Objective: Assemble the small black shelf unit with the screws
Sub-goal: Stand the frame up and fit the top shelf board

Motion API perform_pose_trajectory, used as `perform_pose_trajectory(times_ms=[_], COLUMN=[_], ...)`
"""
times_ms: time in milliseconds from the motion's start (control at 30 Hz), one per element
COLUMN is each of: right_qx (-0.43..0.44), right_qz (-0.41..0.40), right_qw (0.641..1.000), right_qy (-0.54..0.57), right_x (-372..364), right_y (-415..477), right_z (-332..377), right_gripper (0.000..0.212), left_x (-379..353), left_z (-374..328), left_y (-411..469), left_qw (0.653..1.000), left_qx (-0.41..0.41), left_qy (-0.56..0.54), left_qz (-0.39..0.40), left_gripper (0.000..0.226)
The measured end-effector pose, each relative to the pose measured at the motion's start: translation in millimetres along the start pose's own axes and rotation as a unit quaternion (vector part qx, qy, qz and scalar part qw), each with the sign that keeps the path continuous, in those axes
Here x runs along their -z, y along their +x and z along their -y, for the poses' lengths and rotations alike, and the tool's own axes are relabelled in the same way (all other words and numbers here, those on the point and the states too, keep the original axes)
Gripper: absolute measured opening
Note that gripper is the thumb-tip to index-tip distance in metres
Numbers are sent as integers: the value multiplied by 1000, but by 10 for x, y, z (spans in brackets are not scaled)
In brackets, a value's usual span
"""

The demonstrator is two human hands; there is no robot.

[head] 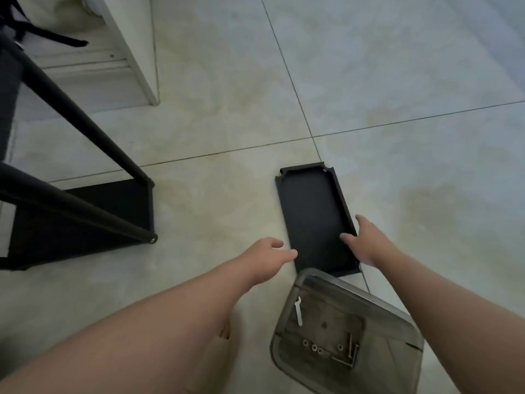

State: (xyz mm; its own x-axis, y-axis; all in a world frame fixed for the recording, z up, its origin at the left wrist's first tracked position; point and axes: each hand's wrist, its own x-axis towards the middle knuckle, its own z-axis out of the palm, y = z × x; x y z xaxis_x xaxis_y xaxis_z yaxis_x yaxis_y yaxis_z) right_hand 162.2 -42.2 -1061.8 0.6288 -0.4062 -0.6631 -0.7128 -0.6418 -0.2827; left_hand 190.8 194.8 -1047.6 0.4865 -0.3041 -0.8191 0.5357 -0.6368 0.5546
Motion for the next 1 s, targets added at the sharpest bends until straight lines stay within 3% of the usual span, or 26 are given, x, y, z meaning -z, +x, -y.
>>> perform_pose_trajectory(times_ms=[200,333,400,467,567,767,1000], right_qx=[-28,-37,-33,-15,-8,-14,67], right_qz=[-7,-17,-26,-30,17,120,179], right_qw=[991,979,975,966,940,842,798], right_qy=[129,198,220,256,339,526,572], right_x=[-153,-70,29,138,302,466,784], right_y=[238,258,235,180,42,-364,-1190], right_z=[-20,65,141,241,422,806,1187], right_gripper=[63,69,58,29,26,24,18], left_x=[-327,-354,-253,-95,215,933,1335], left_z=[-112,-202,-252,-301,-433,-728,-983], left_y=[288,354,335,264,91,-516,-1598], left_qw=[987,977,971,967,963,984,986], left_qx=[69,75,76,79,51,-26,-98], left_qy=[-143,-201,-226,-242,-265,-175,-127], left_qz=[41,-2,-19,-18,-28,-31,-52], left_gripper=[67,67,62,52,26,16,21])
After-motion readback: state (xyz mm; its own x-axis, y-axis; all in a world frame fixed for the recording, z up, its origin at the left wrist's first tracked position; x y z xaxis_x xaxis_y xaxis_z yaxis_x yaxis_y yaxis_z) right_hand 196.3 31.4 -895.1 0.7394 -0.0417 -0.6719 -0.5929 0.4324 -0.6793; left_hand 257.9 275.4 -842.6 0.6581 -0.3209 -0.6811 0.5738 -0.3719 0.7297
